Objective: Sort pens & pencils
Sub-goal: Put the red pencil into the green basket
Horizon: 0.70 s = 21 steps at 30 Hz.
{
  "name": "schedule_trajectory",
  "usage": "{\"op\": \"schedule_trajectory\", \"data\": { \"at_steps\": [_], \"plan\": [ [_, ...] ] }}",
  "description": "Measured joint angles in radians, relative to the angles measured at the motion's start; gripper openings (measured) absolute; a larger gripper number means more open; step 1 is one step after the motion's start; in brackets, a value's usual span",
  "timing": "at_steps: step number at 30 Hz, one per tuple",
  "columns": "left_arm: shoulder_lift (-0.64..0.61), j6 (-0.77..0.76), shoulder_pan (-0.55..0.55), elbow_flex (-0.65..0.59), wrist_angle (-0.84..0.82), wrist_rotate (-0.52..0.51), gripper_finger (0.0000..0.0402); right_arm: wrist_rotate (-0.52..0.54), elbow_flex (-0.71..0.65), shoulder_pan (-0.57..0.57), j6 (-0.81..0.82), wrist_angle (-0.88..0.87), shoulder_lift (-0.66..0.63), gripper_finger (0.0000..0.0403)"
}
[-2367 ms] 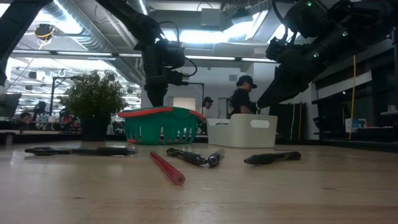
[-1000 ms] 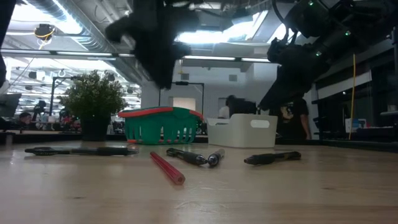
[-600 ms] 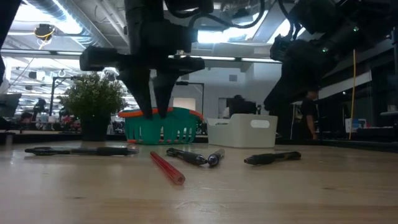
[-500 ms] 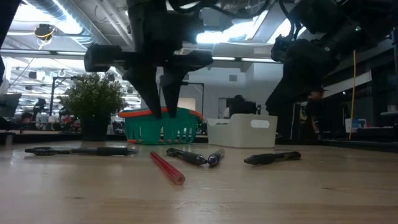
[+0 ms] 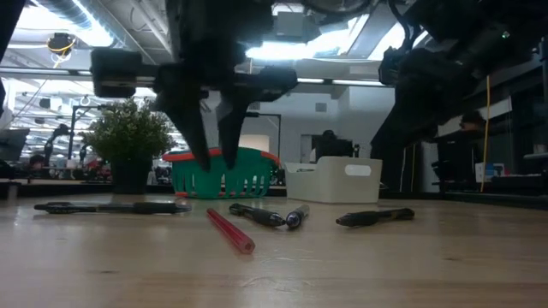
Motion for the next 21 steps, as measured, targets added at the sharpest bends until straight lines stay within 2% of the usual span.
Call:
{"op": "schedule_trajectory", "data": {
  "at_steps": [12, 21],
  "plan": [
    [0.047, 0.028, -0.033, 0.001, 0.072, 0.024, 0.0096, 0.020, -0.001, 0.066, 0.028, 0.018, 0.007, 0.0180],
    [0.092, 0.028, -0.033, 0.001, 0.088, 0.049, 0.0096, 0.028, -0.001, 0.066, 0.036, 0.027, 0.018, 0.0180]
  ]
}}
